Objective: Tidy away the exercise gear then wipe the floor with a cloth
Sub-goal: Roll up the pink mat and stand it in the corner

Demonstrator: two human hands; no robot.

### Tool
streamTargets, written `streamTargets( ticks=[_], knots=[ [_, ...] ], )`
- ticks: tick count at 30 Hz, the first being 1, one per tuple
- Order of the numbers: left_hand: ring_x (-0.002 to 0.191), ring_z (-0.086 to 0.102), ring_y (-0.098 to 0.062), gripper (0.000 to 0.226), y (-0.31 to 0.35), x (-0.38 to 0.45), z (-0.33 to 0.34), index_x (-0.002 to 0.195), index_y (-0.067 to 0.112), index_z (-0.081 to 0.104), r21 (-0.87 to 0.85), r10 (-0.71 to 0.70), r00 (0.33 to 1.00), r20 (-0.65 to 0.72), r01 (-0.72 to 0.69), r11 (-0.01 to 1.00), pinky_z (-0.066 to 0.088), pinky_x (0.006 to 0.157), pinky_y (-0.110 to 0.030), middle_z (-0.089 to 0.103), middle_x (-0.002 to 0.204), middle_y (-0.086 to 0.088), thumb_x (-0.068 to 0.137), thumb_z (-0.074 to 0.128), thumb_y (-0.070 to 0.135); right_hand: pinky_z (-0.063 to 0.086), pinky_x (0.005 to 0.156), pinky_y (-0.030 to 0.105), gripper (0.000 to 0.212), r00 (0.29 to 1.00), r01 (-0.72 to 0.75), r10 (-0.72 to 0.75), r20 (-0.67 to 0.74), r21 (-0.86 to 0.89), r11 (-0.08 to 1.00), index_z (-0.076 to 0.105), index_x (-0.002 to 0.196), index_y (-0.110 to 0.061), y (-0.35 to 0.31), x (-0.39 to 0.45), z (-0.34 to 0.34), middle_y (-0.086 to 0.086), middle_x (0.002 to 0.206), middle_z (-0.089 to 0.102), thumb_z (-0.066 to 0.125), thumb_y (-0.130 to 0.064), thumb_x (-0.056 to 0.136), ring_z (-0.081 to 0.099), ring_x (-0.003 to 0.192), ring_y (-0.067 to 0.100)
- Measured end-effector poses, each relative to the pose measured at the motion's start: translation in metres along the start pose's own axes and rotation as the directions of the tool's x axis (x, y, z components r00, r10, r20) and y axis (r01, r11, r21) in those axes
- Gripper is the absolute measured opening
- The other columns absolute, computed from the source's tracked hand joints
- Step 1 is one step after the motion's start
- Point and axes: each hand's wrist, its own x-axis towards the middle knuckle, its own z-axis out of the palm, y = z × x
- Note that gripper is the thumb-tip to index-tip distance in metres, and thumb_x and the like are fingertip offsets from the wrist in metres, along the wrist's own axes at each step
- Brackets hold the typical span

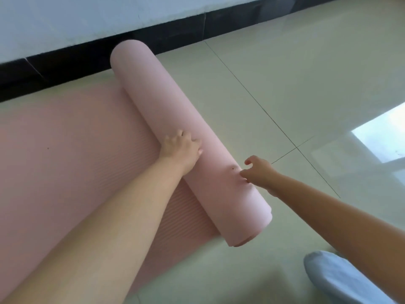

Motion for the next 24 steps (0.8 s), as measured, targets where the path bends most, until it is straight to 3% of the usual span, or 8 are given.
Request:
streamTargets(
  ticks=[2, 4, 7, 13, 18, 21, 22, 24],
  knots=[
    [0.142, 0.019, -0.025, 0.039, -0.018, -0.015, 0.008, 0.131, 0.012, 0.048, 0.026, 0.076, 0.997, -0.017, -0.076, 0.997, 0.026, 0.111, -0.045, 0.026, 0.15, -0.01, 0.1, 0.035, 0.032, 0.045, 0.085, 0.031, 0.049, 0.997, -0.061, 0.056, -0.05, -0.09, 0.994, 0.037, 0.137, -0.006, -0.007, -0.016, 0.015, 0.015, 0.134, 0.042, 0.048, -0.015, 0.09, 0.055, 0.113, 0.031],
    [0.147, 0.002, -0.019, 0.041, -0.032, -0.028, 0.015, 0.137, 0.009, 0.041, 0.021, 0.165, 0.986, 0.027, -0.166, 0.986, 0.01, 0.118, -0.044, 0.012, 0.158, -0.001, 0.1, 0.034, 0.026, 0.047, 0.07, 0.027, 0.03, 0.993, -0.114, 0.109, -0.037, -0.163, 0.98, 0.051, 0.117, -0.003, -0.015, -0.035, 0.031, 0.017, 0.114, 0.052, 0.044, -0.015, 0.091, 0.057, 0.102, 0.032],
    [0.144, 0.017, -0.022, 0.047, -0.055, -0.046, 0.016, 0.144, 0.014, 0.028, 0.008, 0.177, 0.981, 0.08, -0.178, 0.984, 0.007, 0.119, -0.04, 0.028, 0.151, -0.009, 0.097, 0.033, 0.012, 0.03, 0.048, 0.022, 0.007, 0.992, -0.095, 0.113, 0.053, -0.268, 0.959, 0.043, 0.086, -0.006, -0.033, -0.065, 0.051, 0.003, 0.067, 0.045, 0.038, -0.007, 0.091, 0.058, 0.083, 0.028],
    [0.131, 0.031, -0.028, 0.065, -0.084, -0.082, 0.026, 0.148, 0.036, 0.015, 0.087, 0.118, 0.992, 0.053, -0.122, 0.989, 0.019, 0.115, -0.044, 0.036, 0.139, -0.011, 0.094, 0.032, 0.004, 0.036, 0.052, 0.022, 0.029, 0.995, -0.05, 0.074, 0.07, -0.298, 0.953, 0.04, 0.06, -0.008, -0.065, -0.076, 0.071, 0.004, 0.065, 0.049, 0.039, -0.008, 0.089, 0.045, 0.055, 0.017],
    [0.148, 0.002, -0.022, 0.043, -0.084, -0.092, 0.041, 0.134, 0.013, 0.043, 0.068, 0.16, 0.987, -0.024, -0.158, 0.985, 0.004, 0.12, -0.039, 0.008, 0.159, -0.004, 0.093, 0.034, 0.005, 0.027, 0.107, 0.041, 0.032, 0.977, 0.139, -0.186, -0.104, -0.348, 0.927, 0.056, 0.117, -0.012, -0.041, -0.084, 0.102, 0.012, 0.139, 0.036, 0.039, -0.028, 0.095, 0.029, 0.132, 0.032],
    [0.108, 0.064, -0.032, 0.041, -0.081, -0.091, 0.041, 0.108, 0.002, 0.064, 0.039, 0.21, 0.956, -0.206, -0.206, 0.978, 0.048, 0.096, -0.044, 0.065, 0.112, -0.024, 0.082, 0.039, 0.02, 0.028, 0.104, 0.039, 0.036, 0.972, 0.195, -0.21, -0.11, -0.133, 0.972, 0.043, 0.13, -0.019, -0.024, -0.105, 0.129, 0.009, 0.135, 0.04, 0.039, -0.027, 0.095, 0.037, 0.127, 0.032],
    [0.087, 0.069, -0.034, 0.044, -0.08, -0.094, 0.039, 0.106, 0.004, 0.068, 0.056, 0.199, 0.951, -0.236, -0.192, 0.98, 0.054, 0.083, -0.044, 0.069, 0.09, -0.022, 0.08, 0.04, 0.026, 0.029, 0.103, 0.037, 0.039, 0.965, 0.216, -0.233, -0.12, -0.141, 0.966, 0.039, 0.133, -0.02, -0.022, -0.11, 0.139, 0.008, 0.135, 0.041, 0.039, -0.028, 0.095, 0.039, 0.123, 0.031],
    [0.099, 0.06, -0.035, 0.045, -0.079, -0.101, 0.038, 0.131, 0.016, 0.054, 0.052, 0.124, 0.982, -0.143, -0.117, 0.992, 0.046, 0.093, -0.041, 0.062, 0.099, -0.02, 0.09, 0.044, 0.032, 0.027, 0.104, 0.035, 0.045, 0.953, 0.228, -0.256, -0.161, -0.173, 0.958, 0.031, 0.139, -0.02, -0.023, -0.115, 0.154, 0.006, 0.132, 0.043, 0.037, -0.028, 0.095, 0.04, 0.121, 0.029]
  ],
)
